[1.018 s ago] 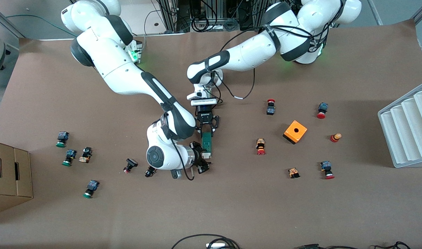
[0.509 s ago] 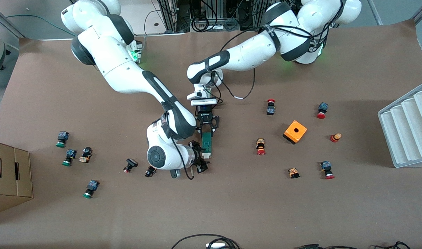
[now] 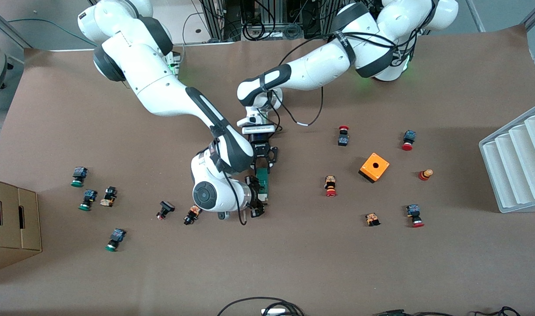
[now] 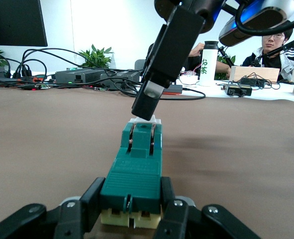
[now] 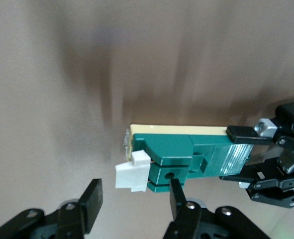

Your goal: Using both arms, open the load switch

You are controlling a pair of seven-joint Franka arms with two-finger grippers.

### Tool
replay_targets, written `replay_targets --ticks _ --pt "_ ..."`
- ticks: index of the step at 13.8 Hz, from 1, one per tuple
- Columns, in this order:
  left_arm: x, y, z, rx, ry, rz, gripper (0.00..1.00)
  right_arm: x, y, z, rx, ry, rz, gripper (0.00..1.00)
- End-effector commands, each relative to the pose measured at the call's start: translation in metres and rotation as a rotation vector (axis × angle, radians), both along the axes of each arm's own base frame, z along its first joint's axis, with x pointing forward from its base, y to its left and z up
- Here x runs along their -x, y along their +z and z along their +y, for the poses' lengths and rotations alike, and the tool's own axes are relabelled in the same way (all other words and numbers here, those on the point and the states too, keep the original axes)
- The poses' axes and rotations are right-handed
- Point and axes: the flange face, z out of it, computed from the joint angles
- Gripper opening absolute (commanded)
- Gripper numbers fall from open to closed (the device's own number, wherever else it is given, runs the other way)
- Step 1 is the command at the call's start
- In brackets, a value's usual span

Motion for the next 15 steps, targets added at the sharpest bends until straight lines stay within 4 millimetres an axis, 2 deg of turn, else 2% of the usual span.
replay_targets --ticks 1,4,5,6,8,12,15 --pt "0.005 -0.008 -0.008 0.015 -0.017 0.011 0.49 -0.001 0.005 0.005 0.004 -0.038 0.005 0.63" --pt "0.005 -0.008 -0.008 0.017 -0.017 0.011 0.50 -0.002 0.005 0.001 0.019 -0.038 0.007 0.64" --pt "0.005 -0.008 -0.008 0.017 -0.017 0.011 0.50 -0.004 0.006 -0.003 0.024 -0.038 0.002 0.71" --pt "0.005 -0.008 -0.008 0.017 -0.017 0.011 0.51 -0.009 0.005 -0.011 0.039 -0.039 -0.005 0.73" --pt "0.005 -0.008 -0.008 0.015 -0.017 0.011 0.51 -0.003 0.006 -0.002 0.043 -0.034 0.002 0.72" --pt "0.005 -0.009 -0.007 0.016 -0.017 0.013 0.52 0.003 0.001 0.006 0.051 -0.060 0.012 0.53" --pt "0.005 -0.009 -0.007 0.016 -0.017 0.013 0.52 0.004 -0.003 0.006 0.052 -0.062 0.020 0.51"
